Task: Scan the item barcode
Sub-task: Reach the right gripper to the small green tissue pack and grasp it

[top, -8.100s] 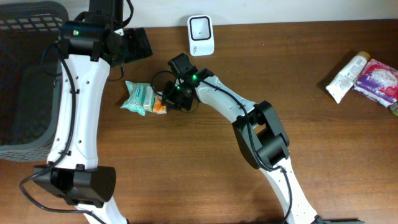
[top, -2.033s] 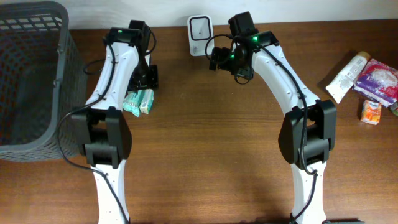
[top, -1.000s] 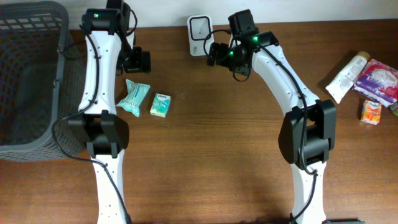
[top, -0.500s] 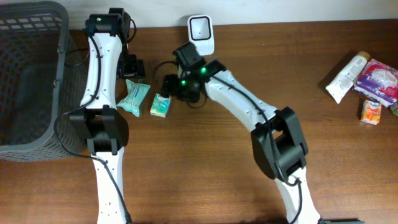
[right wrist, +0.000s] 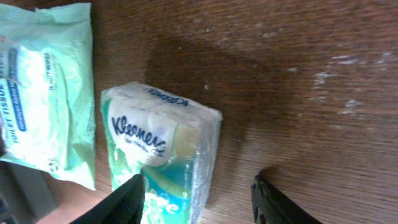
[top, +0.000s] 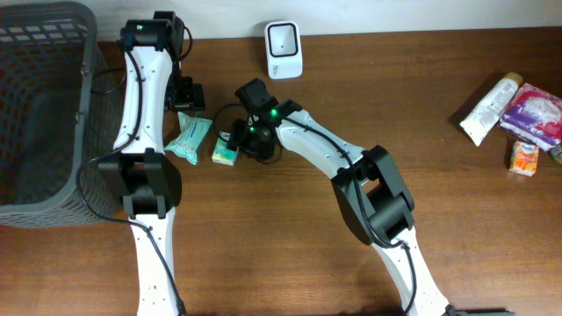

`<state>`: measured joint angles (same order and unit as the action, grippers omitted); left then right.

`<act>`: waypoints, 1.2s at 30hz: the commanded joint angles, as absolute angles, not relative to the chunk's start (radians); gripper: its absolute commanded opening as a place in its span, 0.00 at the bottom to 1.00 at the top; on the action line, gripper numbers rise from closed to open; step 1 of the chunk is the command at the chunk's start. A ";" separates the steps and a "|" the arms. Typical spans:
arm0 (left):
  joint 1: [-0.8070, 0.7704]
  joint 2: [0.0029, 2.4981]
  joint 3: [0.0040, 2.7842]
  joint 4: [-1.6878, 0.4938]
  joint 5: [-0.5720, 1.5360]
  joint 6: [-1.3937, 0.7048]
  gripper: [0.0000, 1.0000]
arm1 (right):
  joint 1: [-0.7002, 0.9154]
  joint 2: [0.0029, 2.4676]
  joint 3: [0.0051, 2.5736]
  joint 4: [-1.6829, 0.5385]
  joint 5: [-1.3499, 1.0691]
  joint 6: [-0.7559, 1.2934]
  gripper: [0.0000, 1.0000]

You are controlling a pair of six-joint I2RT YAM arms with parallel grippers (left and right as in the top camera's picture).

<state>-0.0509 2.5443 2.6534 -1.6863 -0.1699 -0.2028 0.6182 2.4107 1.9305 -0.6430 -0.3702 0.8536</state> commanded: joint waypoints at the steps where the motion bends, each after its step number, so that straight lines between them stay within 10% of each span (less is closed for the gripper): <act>1: -0.043 2.558 2.650 -1.687 -0.184 -0.216 0.99 | 0.635 2.447 1.926 -0.630 -0.419 0.872 0.52; 5: -0.043 2.558 2.650 -1.687 -0.184 -0.216 0.99 | 0.632 2.447 1.926 -0.633 -0.408 0.817 0.04; 14: -0.043 2.558 2.650 -1.687 -0.184 -0.216 0.99 | 0.340 2.441 1.935 -0.821 -1.282 0.060 0.04; 25: -0.043 2.558 2.650 -1.687 -0.184 -0.216 0.99 | 0.162 2.441 1.935 -1.113 -1.493 -0.330 0.04; 36: -0.043 2.558 2.650 -1.687 -0.184 -0.216 0.99 | 0.432 2.441 1.989 -0.966 -0.350 -0.084 0.80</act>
<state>-0.0509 2.5443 2.6534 -1.6863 -0.1703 -0.2058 0.3397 2.4306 1.9739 -1.0084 -0.6453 -0.1184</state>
